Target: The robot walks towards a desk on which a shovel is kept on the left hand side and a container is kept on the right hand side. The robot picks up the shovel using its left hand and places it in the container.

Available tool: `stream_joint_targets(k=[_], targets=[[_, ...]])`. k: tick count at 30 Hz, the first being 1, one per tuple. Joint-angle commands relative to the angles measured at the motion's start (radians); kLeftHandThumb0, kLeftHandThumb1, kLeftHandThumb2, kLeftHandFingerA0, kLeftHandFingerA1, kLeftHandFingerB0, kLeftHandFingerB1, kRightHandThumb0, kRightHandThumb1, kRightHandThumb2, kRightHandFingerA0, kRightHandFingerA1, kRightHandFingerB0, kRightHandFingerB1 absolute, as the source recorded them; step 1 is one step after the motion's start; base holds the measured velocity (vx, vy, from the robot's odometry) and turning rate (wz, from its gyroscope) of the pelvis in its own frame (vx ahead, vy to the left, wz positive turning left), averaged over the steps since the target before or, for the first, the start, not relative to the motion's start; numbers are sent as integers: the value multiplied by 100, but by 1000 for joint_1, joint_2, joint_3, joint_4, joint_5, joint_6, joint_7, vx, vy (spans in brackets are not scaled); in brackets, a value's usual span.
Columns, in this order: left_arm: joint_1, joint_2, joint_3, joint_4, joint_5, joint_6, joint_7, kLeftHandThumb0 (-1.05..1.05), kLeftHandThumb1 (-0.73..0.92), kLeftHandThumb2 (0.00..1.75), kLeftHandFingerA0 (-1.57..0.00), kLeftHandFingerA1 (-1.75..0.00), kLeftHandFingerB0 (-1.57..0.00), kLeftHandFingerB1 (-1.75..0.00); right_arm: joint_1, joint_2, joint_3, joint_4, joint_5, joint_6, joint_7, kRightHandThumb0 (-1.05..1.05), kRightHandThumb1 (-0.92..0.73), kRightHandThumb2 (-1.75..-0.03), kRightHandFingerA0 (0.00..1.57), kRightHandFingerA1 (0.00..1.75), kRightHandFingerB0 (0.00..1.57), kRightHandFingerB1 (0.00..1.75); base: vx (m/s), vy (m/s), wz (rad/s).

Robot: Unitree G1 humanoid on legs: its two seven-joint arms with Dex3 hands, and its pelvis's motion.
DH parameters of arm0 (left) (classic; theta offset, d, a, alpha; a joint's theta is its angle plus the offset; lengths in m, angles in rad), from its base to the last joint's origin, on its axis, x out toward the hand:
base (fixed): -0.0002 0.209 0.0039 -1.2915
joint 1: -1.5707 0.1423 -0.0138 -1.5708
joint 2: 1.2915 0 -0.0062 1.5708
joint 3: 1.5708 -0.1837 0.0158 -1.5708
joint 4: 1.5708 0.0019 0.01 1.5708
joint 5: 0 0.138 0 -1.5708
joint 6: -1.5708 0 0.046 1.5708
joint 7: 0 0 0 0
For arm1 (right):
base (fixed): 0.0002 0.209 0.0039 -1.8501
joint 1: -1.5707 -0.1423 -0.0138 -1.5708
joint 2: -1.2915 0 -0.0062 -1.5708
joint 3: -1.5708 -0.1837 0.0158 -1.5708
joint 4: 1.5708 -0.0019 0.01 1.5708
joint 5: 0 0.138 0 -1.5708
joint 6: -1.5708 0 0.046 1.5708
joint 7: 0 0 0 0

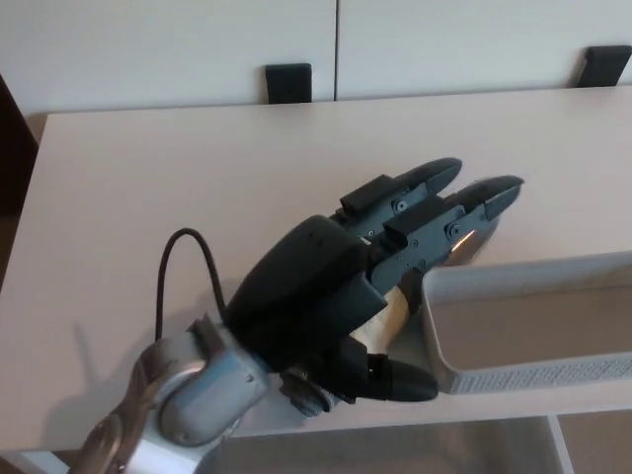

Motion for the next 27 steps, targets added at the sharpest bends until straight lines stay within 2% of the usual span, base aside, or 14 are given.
stream_joint_targets(k=[1,3,4,7,8,12,13,14,19,23,27], targets=[[-79,-49,-63,326,490,550,164,-63,41,76,0,-10,0,-10,-7,-20,7,33,-27,-78,-6,-28,-50,-55,65,60,43,50,0,0,0],[-84,-58,-75,340,517,584,159,-59,39,75,0,-14,0,-12,-12,-24,14,32,-37,-71,-10,-29,-50,-55,65,60,43,50,0,0,0],[-82,-63,-78,343,523,594,159,-53,45,67,0,-11,0,-9,-15,-28,19,39,-46,-82,-14,-31,-49,-55,66,60,43,50,0,0,0],[-72,-80,-86,360,537,616,186,-53,44,62,0,-14,0,-12,-6,-27,17,27,-40,-78,-11,-32,-49,-55,65,59,44,49,0,0,0],[-70,-84,-87,362,535,618,191,-51,47,54,0,-19,0,-17,-7,-28,18,27,-40,-77,-12,-32,-49,-55,65,59,44,49,0,0,0],[-61,-107,-93,385,546,645,217,-51,39,58,0,-16,0,-18,-11,-28,22,27,-45,-76,-15,-32,-50,-55,64,59,44,49,0,0,0],[-60,-108,-97,393,552,646,226,-51,43,52,0,-18,0,-21,-12,-30,23,31,-46,-80,-15,-32,-50,-55,65,59,44,49,0,0,0],[-61,-107,-102,400,560,650,229,-52,34,73,0,-16,0,-17,-10,-30,23,28,-46,-81,-16,-32,-50,-55,65,59,44,50,0,0,0],[-56,-103,-115,404,587,665,234,-53,35,71,0,-11,-1,-16,-18,-35,28,30,-56,-80,-15,-33,-50,-55,66,59,45,49,0,0,0],[-56,-93,-129,424,615,676,254,-54,36,73,0,-16,0,-17,-24,-30,31,33,-63,-79,-22,-34,-49,-55,66,60,46,51,0,0,0],[-58,-88,-133,444,638,692,300,-45,33,72,0,-24,0,-24,-26,-37,35,35,-72,-82,-21,-34,-49,-54,68,60,47,50,0,0,0]])
